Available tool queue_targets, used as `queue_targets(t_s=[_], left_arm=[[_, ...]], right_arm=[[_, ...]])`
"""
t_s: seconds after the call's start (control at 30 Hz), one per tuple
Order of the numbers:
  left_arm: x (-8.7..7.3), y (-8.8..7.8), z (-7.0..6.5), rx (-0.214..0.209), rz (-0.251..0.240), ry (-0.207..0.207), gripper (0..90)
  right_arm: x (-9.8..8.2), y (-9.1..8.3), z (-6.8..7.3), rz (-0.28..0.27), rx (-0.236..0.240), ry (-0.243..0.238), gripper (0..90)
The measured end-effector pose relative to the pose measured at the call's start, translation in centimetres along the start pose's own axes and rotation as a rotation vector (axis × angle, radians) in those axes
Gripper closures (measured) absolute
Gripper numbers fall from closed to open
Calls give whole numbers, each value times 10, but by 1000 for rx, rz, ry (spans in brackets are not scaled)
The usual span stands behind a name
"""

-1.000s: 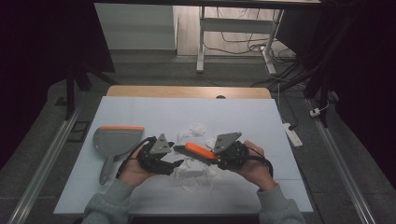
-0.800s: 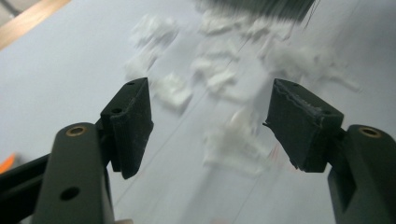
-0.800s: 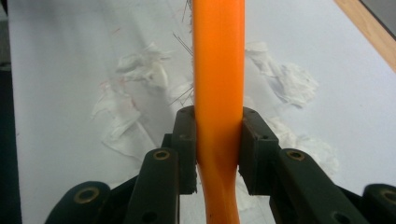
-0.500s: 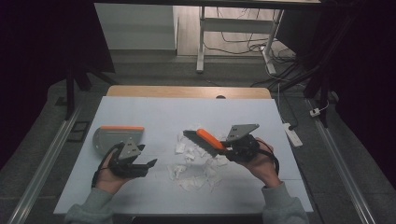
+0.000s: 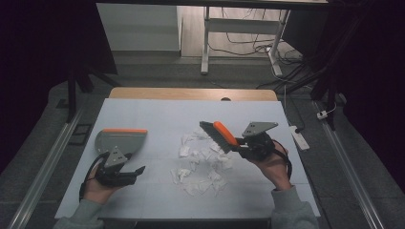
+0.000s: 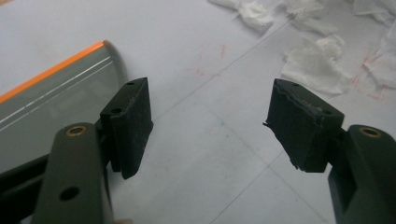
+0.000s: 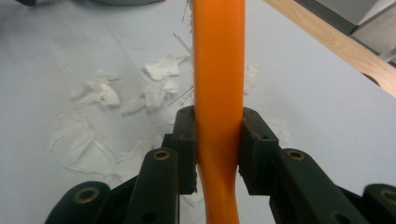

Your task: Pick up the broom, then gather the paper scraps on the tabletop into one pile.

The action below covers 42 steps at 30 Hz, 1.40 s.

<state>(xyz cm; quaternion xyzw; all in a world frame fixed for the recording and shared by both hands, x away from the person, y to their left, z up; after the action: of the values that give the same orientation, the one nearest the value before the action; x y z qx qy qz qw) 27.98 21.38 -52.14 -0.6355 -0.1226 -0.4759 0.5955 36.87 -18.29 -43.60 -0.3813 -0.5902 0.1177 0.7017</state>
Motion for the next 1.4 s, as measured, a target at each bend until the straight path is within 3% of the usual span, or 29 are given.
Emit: queue_targets(t_s=[0.13,0.33,0.97,1.13,1.4], left_arm=[[-6,0,3,5,6,-25,316],[-7,1,4,5,9,-25,314],[-8,4,2,7,16,-31,311],[-6,4,-1,11,-1,-8,311],[-8,6,-2,-6,-13,-6,312]], right_arm=[[-4,-6,-8,-7,-31,29,700],[-10,-15,-18,-20,-70,68,699],[-19,-25,-35,-19,-125,136,700],[-18,-23,-46,26,-151,156,700],[-8,-6,-88,206,-170,244,700]])
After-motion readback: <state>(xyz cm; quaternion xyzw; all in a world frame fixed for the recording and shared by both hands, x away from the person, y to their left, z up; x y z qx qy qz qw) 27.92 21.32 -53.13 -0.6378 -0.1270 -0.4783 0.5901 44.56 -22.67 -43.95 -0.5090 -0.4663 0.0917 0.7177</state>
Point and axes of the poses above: each handheld gripper's, and its own axes: y roughly forward along the jaws, x roughly out of its top, z roughly to its left, the point moved 4 cm from there along y, roughly forward along the jaws, and after that the axes turned 11 degrees about x, right-handed, at the moved point
